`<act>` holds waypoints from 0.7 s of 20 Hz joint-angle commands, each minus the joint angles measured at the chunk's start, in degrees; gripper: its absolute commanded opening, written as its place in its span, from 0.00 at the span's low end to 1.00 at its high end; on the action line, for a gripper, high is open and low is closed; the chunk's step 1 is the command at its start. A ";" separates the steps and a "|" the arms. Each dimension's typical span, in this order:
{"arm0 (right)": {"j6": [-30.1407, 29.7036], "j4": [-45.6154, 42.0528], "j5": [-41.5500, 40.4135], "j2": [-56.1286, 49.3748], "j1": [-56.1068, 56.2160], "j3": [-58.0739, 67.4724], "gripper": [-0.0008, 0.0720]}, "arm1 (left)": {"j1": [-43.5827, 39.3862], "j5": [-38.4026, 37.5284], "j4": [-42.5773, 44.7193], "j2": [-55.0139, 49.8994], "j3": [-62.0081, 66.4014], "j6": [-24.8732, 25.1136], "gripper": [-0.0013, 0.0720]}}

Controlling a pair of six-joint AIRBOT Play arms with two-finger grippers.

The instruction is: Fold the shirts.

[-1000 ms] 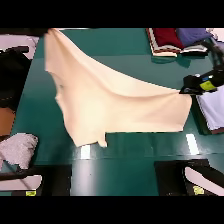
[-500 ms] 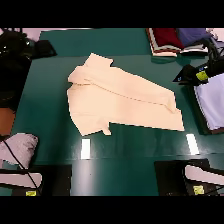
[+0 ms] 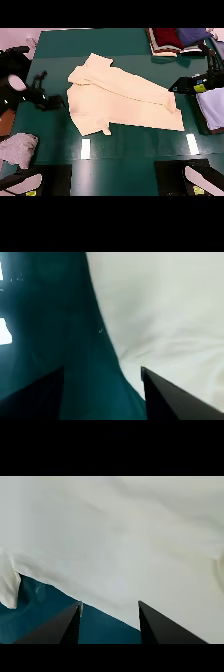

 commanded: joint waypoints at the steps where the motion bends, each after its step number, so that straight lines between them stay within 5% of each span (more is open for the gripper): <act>1: -0.07 0.76 -1.09 2.47 1.81 -1.60 0.57 | -0.24 8.66 -6.91 1.64 -12.61 1.99 0.76; 5: -0.02 1.03 -1.14 2.49 2.12 -1.55 0.57 | -0.24 14.05 -18.51 1.53 -14.80 8.37 0.76; 11: 0.17 0.70 -1.01 2.49 1.79 -1.55 0.57 | -7.17 19.19 -19.80 1.53 -14.73 8.07 0.72; 13: 0.17 0.61 0.13 2.51 -0.28 -1.57 0.57 | -7.06 19.32 -19.61 1.64 -13.88 7.23 0.12; 14: 0.13 0.46 1.77 2.51 -2.14 -1.64 0.57 | -7.08 19.23 -18.43 1.99 -12.83 7.30 0.06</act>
